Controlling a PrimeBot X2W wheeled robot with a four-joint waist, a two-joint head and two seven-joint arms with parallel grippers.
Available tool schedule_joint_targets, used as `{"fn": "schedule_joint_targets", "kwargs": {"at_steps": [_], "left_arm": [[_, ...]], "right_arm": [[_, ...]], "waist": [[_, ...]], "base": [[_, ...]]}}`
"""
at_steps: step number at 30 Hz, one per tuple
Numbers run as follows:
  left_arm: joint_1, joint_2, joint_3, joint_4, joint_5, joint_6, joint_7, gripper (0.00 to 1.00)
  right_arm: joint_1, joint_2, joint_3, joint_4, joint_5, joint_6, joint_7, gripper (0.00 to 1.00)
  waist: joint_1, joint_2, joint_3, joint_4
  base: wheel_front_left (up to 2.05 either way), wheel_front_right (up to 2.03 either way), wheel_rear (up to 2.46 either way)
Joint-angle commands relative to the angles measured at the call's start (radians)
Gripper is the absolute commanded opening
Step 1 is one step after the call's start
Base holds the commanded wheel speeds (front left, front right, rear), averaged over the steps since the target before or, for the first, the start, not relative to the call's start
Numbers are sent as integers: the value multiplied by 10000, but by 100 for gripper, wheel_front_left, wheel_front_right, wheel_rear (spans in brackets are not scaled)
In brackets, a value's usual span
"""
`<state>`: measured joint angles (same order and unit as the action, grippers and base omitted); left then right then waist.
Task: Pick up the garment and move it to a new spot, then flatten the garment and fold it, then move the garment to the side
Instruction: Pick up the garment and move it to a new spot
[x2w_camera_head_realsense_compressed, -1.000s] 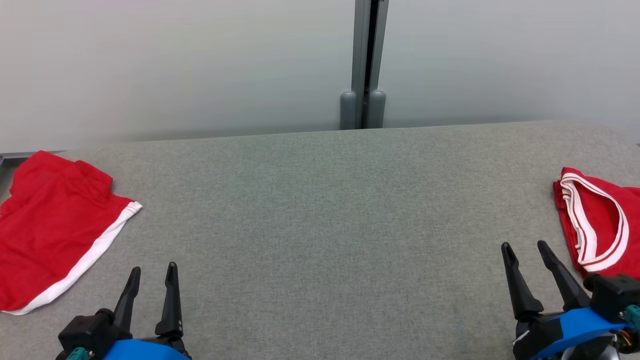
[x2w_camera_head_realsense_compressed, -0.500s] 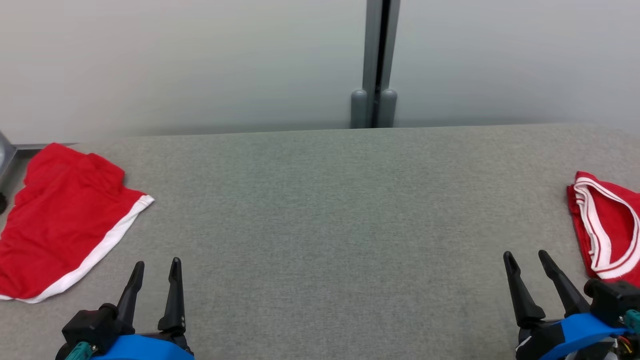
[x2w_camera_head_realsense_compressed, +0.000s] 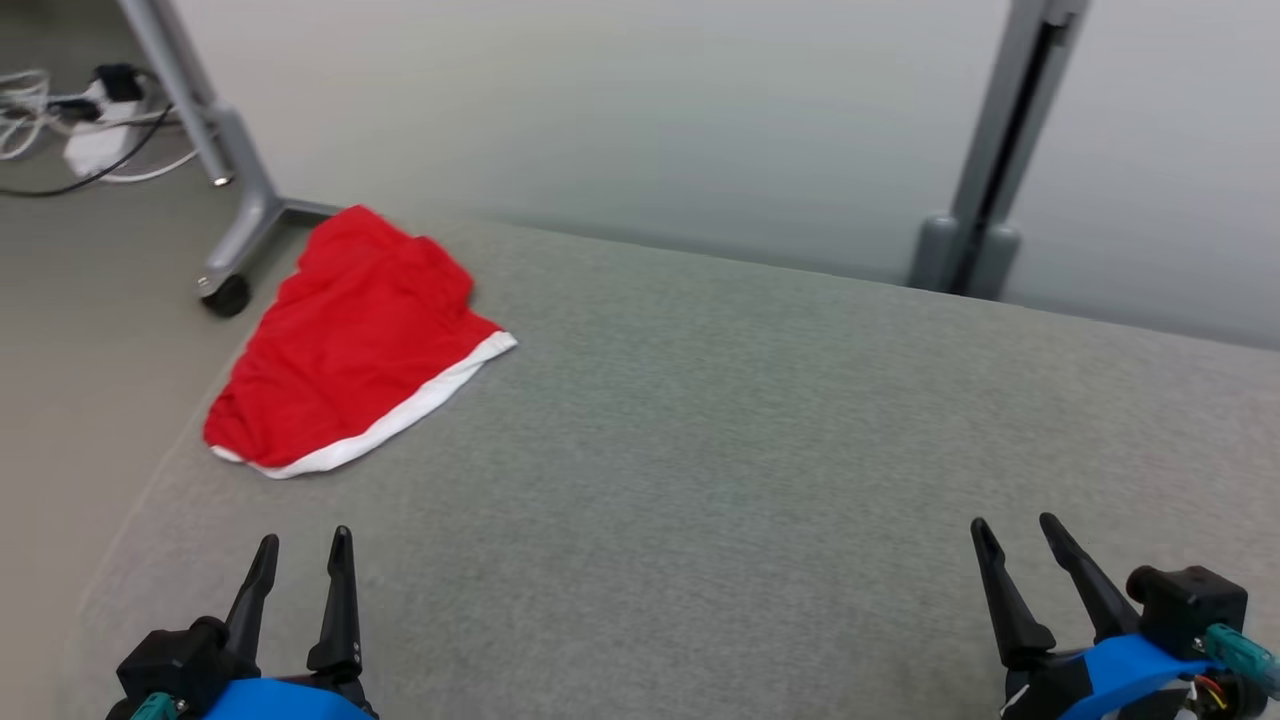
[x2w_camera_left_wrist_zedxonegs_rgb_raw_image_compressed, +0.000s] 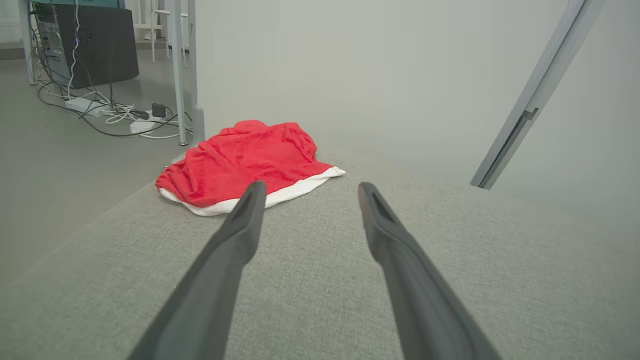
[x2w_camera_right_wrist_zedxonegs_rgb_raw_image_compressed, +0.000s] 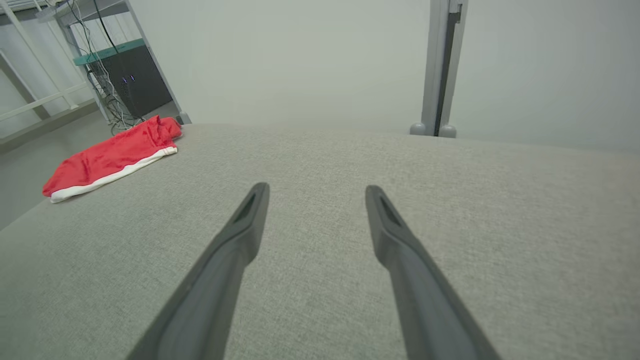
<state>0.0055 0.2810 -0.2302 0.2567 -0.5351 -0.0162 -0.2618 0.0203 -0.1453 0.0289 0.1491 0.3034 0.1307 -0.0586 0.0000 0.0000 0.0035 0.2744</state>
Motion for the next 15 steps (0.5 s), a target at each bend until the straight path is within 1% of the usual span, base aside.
{"fn": "schedule_joint_targets", "kwargs": {"at_steps": [1,4,8,15], "left_arm": [[54,42,64,6,19,-11,-43,100],[64,16,76,-5,48,-43,-44,100],[98,-15,126,-28,85,-52,-44,100],[159,-74,209,-66,96,-49,-44,100]], "right_arm": [[-153,21,38,46,-4,1,-53,100],[-185,39,96,102,-69,1,-73,100],[-240,45,154,191,-52,1,-118,100],[-286,77,210,272,-95,1,-159,100]], "waist": [[0,0,302,498],[0,0,332,928],[0,0,342,1269],[0,0,342,1336]], "base": [[0,0,0],[0,0,0],[0,0,0],[0,0,0]]}}
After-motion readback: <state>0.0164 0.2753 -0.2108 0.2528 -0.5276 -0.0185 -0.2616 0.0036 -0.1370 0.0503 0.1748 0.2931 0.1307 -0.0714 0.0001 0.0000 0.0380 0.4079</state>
